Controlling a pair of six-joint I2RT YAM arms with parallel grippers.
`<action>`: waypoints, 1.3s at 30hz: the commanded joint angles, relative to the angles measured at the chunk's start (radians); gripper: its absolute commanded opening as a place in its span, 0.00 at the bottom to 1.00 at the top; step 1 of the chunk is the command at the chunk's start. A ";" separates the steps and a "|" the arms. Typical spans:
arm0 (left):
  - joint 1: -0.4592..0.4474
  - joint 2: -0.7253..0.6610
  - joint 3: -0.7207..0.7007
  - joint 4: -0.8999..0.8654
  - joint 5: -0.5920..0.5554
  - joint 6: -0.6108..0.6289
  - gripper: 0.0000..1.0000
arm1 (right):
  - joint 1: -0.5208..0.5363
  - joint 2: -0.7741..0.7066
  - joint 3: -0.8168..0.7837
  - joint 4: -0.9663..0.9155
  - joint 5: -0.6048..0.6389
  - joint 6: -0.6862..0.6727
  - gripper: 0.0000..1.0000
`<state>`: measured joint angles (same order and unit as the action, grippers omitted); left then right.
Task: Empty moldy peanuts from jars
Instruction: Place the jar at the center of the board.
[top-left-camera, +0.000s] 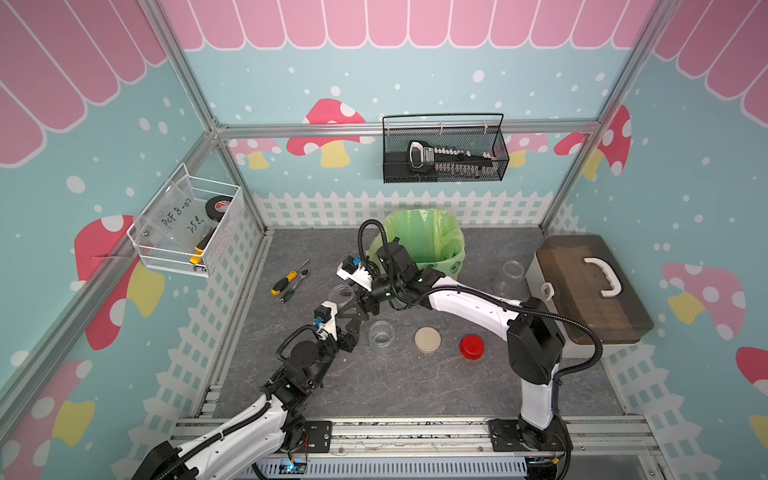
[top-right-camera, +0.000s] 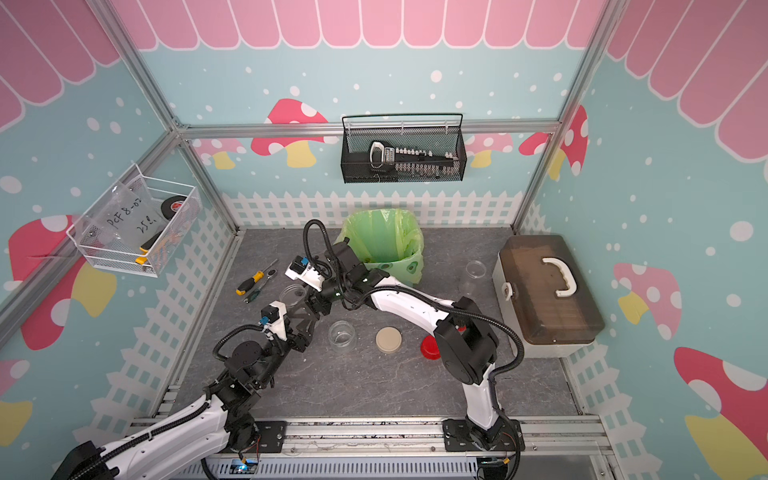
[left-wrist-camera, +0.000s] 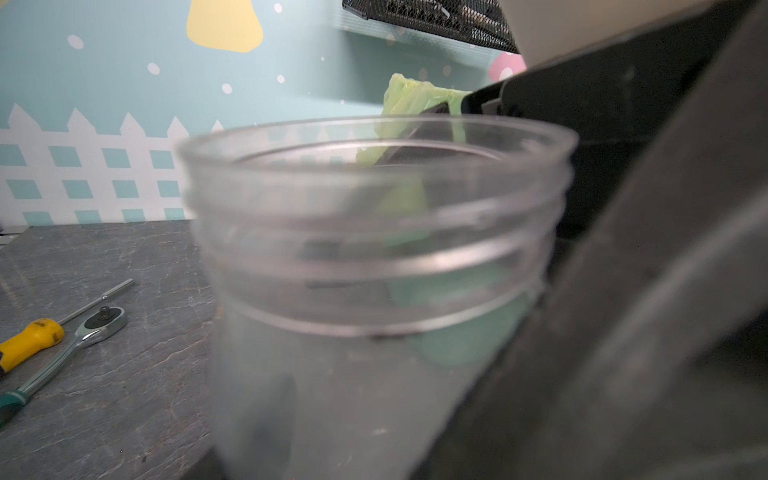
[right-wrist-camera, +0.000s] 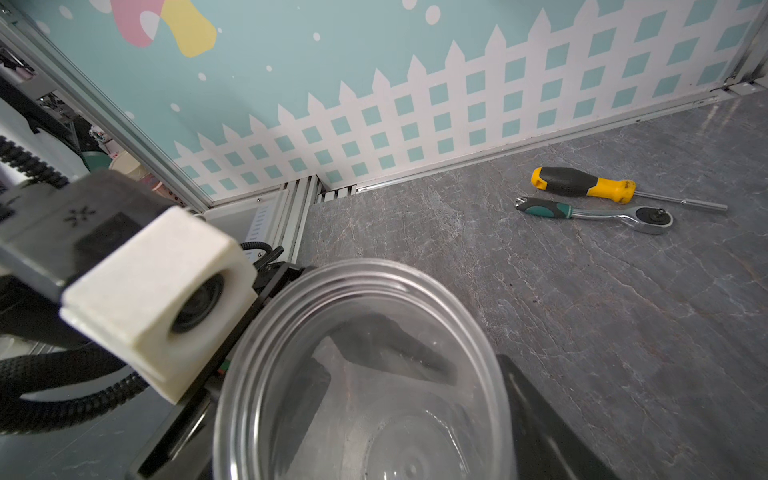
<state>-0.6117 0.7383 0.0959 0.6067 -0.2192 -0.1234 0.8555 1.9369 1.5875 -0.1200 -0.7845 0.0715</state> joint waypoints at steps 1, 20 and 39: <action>0.000 0.004 0.019 -0.020 0.012 0.017 0.67 | 0.021 0.022 0.030 -0.031 -0.036 0.003 0.64; -0.005 -0.389 -0.014 -0.356 0.004 -0.084 0.99 | -0.012 0.049 0.008 0.189 0.139 0.123 0.61; 0.080 -0.412 0.271 -0.521 -0.452 -0.119 0.99 | 0.021 0.183 0.091 0.336 0.424 0.173 0.61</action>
<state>-0.5705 0.3050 0.2878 0.0330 -0.5800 -0.2424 0.8642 2.0914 1.6577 0.1429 -0.4168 0.2188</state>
